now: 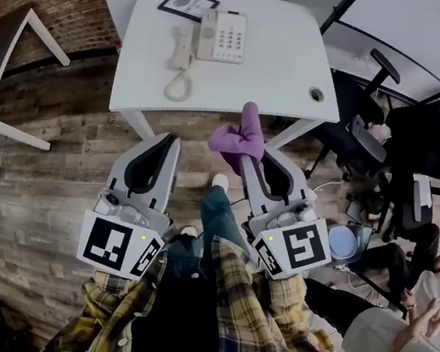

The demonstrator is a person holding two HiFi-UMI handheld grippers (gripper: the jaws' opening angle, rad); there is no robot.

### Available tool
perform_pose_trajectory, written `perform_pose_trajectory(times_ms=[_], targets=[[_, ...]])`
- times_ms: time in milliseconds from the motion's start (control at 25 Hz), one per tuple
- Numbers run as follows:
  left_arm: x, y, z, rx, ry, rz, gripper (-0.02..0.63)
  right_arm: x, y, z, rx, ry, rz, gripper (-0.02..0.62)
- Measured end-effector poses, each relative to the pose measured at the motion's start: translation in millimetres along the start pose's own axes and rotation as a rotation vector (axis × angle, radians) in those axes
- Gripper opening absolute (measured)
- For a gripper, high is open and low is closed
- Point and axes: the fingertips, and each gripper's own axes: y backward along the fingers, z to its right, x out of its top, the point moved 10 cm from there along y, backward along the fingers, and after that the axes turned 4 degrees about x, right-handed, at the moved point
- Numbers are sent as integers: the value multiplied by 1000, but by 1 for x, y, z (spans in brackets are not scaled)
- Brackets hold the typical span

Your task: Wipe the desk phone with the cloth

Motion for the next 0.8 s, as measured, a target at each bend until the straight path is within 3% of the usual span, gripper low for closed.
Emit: perform_pose_trajectory(times_ms=[520, 800], targets=[[17, -155, -40, 54, 7, 5, 14, 21, -103, 130, 77, 5, -27, 61], [28, -211, -46, 101, 3, 24, 14, 36, -136, 185, 124, 23, -17, 61]])
